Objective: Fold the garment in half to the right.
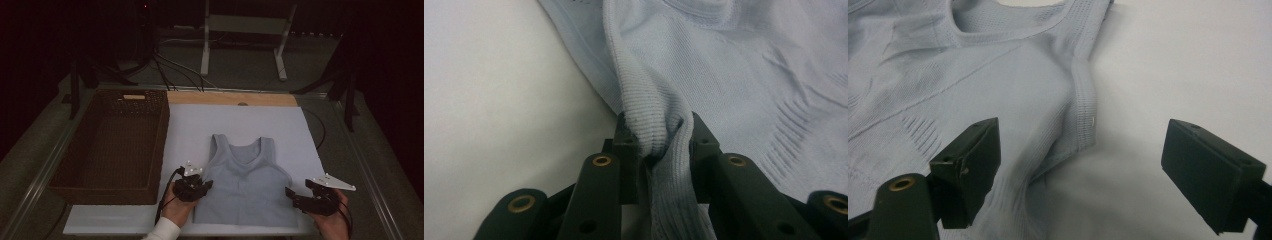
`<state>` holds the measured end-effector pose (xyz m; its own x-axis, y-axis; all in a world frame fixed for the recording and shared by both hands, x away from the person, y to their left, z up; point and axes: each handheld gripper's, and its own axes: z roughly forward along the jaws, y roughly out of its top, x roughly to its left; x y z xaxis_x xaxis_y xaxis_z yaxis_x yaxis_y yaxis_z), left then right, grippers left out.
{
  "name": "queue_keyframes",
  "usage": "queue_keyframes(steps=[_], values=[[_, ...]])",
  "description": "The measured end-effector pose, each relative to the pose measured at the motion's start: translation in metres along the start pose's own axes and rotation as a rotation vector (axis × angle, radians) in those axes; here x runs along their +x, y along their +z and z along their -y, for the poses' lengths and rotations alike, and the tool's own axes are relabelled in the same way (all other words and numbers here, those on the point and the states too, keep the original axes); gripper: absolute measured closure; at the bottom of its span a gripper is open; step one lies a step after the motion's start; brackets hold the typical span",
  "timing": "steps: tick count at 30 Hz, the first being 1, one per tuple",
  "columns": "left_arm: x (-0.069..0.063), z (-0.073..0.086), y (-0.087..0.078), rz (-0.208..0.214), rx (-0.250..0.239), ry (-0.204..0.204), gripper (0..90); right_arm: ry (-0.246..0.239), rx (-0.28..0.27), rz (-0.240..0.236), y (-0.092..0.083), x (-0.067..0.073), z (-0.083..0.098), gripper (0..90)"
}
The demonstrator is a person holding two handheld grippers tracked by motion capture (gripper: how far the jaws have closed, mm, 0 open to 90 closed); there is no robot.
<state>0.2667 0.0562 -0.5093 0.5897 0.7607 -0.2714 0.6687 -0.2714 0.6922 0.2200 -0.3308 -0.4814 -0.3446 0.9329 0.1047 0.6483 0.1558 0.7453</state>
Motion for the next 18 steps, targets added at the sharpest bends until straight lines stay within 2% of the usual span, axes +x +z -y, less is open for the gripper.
queue_keyframes(steps=[13, 18], values=[[0.003, 0.001, -0.010, -0.018, 0.008, 0.020, 74.8, 0.000, -0.003, 0.000, -0.001, 0.000, 0.000, 15.8], [0.006, 0.001, -0.014, -0.038, 0.013, 0.013, 74.8, -0.001, -0.004, 0.001, -0.001, 0.000, 0.000, 15.9]])
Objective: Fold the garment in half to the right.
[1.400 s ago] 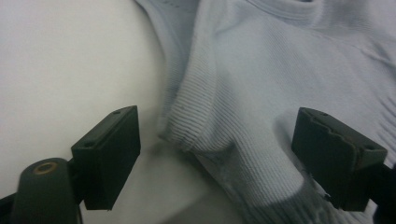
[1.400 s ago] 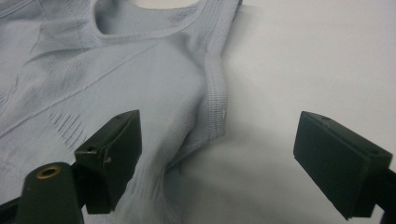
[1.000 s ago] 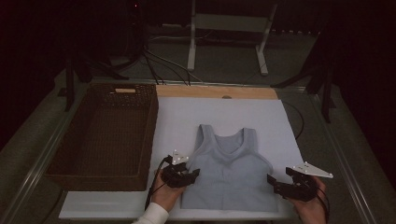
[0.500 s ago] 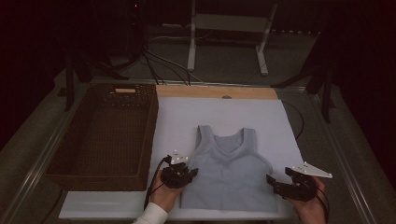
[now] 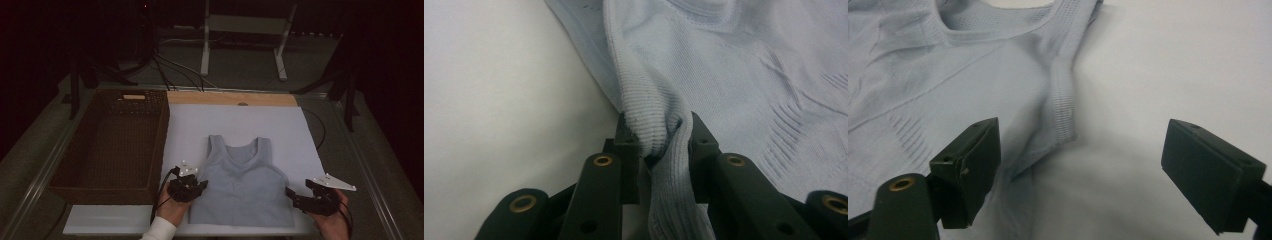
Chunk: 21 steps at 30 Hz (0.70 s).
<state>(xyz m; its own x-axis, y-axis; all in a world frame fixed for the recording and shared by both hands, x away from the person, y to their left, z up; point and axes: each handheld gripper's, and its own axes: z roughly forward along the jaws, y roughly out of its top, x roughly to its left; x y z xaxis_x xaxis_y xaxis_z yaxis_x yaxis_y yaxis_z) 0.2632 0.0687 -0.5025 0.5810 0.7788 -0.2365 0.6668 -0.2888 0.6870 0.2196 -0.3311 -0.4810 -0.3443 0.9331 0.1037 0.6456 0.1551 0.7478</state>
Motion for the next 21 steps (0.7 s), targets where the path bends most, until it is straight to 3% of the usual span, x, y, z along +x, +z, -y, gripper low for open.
queue_keyframes(steps=[16, 21], values=[[0.008, 0.002, -0.014, -0.134, 0.027, -0.010, 75.6, 0.002, -0.001, 0.003, 0.000, 0.000, 0.000, 15.8], [0.010, 0.003, -0.020, -0.144, 0.029, -0.029, 76.0, 0.004, 0.000, 0.001, 0.000, 0.000, 0.000, 16.3]])
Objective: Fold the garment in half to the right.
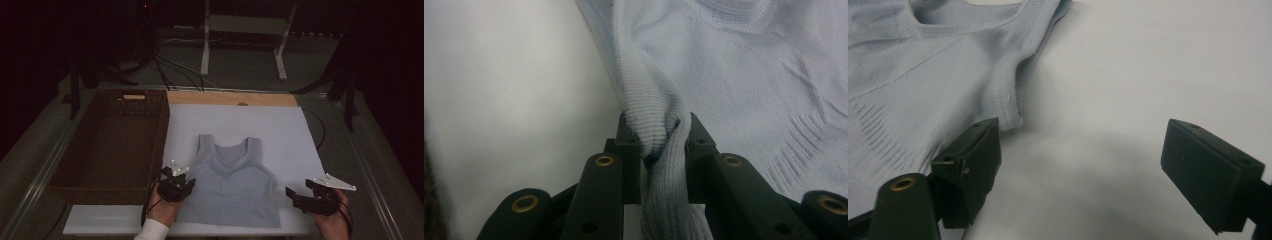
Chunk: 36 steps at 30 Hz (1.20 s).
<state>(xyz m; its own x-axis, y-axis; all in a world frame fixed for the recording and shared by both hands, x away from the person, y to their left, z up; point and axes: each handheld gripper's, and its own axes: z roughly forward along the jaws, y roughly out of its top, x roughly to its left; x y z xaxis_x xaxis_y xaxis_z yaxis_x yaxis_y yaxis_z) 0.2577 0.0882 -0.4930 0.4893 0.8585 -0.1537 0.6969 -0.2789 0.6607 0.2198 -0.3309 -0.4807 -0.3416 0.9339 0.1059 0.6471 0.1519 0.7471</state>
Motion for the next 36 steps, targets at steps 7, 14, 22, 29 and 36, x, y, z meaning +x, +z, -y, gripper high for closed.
queue_keyframes(steps=[7, 14, 22, 29, 36], values=[[0.003, -0.003, -0.004, 0.069, -0.029, -0.037, 75.7, 0.000, 0.000, 0.000, 0.000, 0.000, 0.000, 16.3], [-0.004, -0.009, -0.009, 0.086, -0.040, -0.021, 75.3, -0.001, -0.001, 0.000, 0.001, 0.001, 0.000, 16.2], [-0.010, -0.016, -0.013, 0.117, -0.053, -0.019, 75.1, -0.001, 0.001, -0.001, 0.001, 0.001, 0.000, 16.2], [-0.017, -0.027, -0.017, 0.142, -0.068, 0.001, 75.1, -0.001, 0.001, -0.002, 0.001, 0.001, 0.000, 16.2], [-0.022, -0.034, -0.017, 0.183, -0.083, 0.000, 75.0, 0.002, -0.003, -0.001, 0.000, 0.000, 0.000, 16.0]])
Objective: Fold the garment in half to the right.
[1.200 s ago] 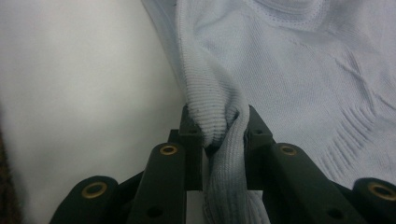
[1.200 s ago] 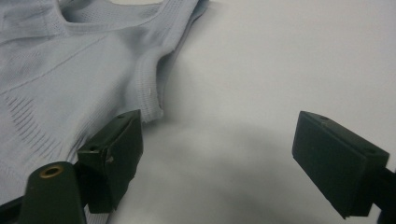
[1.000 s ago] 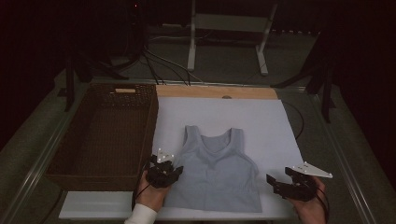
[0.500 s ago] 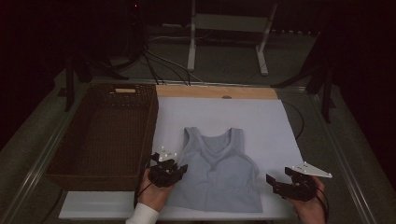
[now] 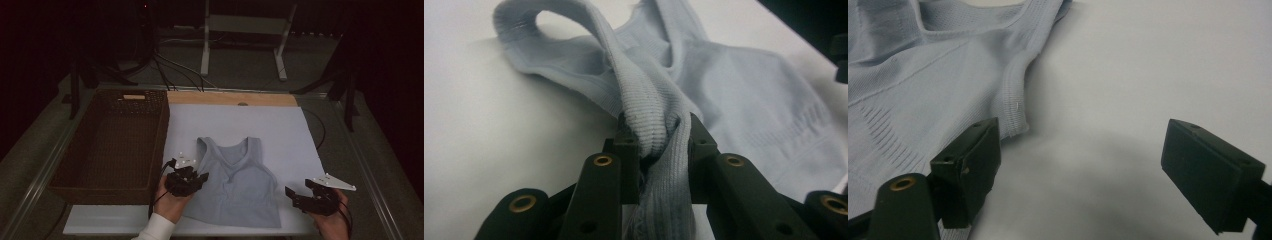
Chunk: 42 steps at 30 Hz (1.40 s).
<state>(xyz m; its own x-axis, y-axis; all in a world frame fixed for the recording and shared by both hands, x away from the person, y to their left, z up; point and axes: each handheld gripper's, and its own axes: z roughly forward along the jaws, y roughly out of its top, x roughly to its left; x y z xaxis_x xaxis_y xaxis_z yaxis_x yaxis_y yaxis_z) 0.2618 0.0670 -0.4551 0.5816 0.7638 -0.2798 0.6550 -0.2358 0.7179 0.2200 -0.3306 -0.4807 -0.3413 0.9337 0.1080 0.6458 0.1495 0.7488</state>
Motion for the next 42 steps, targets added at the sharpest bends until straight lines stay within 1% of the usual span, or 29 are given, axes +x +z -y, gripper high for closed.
queue_keyframes(steps=[6, 16, 21, 29, 39, 42], values=[[-0.005, -0.005, 0.002, 0.028, -0.012, 0.000, 75.0, -0.001, 0.000, -0.004, 0.000, 0.001, 0.000, 15.5], [-0.018, -0.015, 0.008, 0.063, -0.019, 0.026, 74.9, -0.002, -0.001, -0.008, 0.000, 0.000, 0.000, 15.1], [-0.023, -0.018, 0.012, 0.080, -0.022, 0.029, 74.7, -0.003, -0.001, -0.009, 0.000, 0.000, 0.000, 15.0], [-0.029, -0.022, 0.017, 0.097, -0.020, 0.034, 74.7, -0.005, 0.001, -0.010, 0.000, 0.001, 0.000, 15.0], [-0.041, -0.028, 0.025, 0.118, -0.012, 0.061, 74.7, -0.006, -0.003, -0.010, 0.000, 0.000, 0.000, 14.9], [-0.045, -0.030, 0.028, 0.126, -0.011, 0.063, 74.7, -0.006, -0.003, -0.009, 0.000, 0.000, 0.000, 14.9]])
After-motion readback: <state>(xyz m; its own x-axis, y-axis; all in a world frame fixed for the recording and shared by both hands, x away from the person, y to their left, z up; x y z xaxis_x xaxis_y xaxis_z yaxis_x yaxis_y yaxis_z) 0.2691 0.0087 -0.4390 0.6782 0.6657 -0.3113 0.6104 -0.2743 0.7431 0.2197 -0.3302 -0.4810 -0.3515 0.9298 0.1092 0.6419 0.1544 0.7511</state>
